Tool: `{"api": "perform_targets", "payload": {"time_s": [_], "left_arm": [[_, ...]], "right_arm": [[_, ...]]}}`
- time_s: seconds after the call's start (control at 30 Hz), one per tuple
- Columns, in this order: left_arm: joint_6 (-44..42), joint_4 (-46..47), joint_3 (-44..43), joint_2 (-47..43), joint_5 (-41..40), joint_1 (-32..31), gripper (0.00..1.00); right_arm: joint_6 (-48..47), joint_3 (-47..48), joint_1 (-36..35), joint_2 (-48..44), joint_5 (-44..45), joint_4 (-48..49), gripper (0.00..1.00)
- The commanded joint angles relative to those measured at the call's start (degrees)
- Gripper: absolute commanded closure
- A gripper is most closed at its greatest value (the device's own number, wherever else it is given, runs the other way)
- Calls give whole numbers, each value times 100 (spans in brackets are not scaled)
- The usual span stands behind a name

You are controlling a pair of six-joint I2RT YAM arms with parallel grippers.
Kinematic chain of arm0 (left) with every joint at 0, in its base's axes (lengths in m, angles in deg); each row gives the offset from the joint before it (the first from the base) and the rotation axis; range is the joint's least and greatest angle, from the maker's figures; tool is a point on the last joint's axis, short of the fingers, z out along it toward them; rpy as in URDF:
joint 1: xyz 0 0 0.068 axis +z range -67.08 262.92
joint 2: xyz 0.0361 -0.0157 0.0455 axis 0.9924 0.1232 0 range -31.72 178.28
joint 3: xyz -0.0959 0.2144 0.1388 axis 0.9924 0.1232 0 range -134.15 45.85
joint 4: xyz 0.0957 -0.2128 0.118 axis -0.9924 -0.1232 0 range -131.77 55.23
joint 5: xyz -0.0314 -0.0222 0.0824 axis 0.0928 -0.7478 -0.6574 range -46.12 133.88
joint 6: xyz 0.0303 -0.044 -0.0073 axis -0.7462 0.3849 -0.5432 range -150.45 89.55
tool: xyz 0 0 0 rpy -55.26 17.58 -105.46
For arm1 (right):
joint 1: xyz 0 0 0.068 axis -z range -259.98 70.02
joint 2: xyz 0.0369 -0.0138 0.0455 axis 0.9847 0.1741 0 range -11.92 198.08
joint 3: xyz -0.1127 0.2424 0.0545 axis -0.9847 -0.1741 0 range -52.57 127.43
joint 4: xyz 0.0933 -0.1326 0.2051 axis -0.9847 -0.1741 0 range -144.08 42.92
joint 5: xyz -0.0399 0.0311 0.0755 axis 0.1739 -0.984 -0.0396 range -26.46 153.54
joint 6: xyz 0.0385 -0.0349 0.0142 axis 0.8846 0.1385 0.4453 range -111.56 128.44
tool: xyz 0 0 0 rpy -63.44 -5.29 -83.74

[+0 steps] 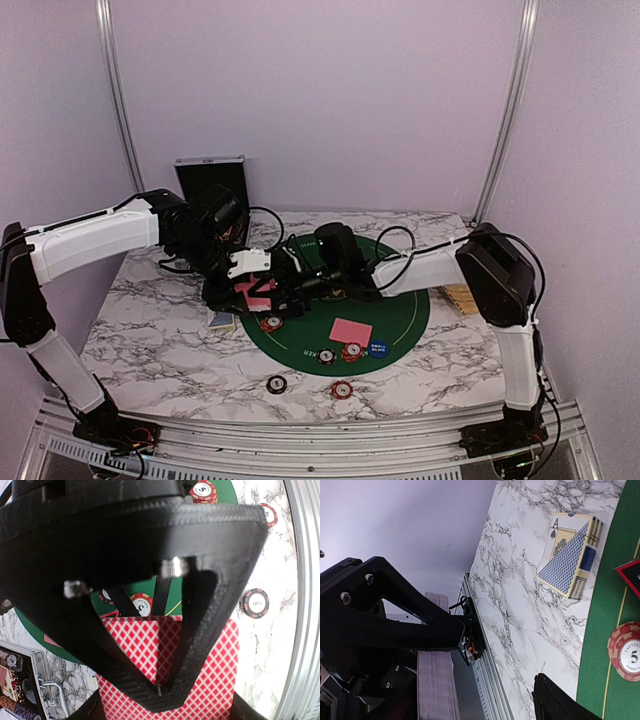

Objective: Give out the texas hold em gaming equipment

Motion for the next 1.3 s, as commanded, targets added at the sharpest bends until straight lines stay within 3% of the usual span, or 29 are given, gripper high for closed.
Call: {"api": "perform_targets", "payload": {"time_s": [0.0, 0.37, 0.5, 0.77, 0.97, 1.1, 1.27], "left_arm": [[-49, 25, -4, -51, 45, 13, 100], [36, 125, 173, -162, 107, 97, 100], [54, 177, 262, -207, 132, 118, 100], [68, 202, 244, -168, 169, 118, 100], [66, 210, 249, -151, 180, 119, 100], [67, 210, 255, -173, 167, 128, 100], [44, 210, 250, -176, 168, 162, 100]], "right_arm": [[-287, -197, 126, -238, 138, -425, 26], [-438, -263, 145, -458, 195, -637, 35], [-399, -250, 118, -493, 210, -573, 32], [424, -177, -67, -231, 20, 532, 25], [501, 89, -145, -15, 49, 529, 26], [450, 150, -128, 76, 36, 363, 29], [97, 145, -47, 44, 159, -171, 39]]}}
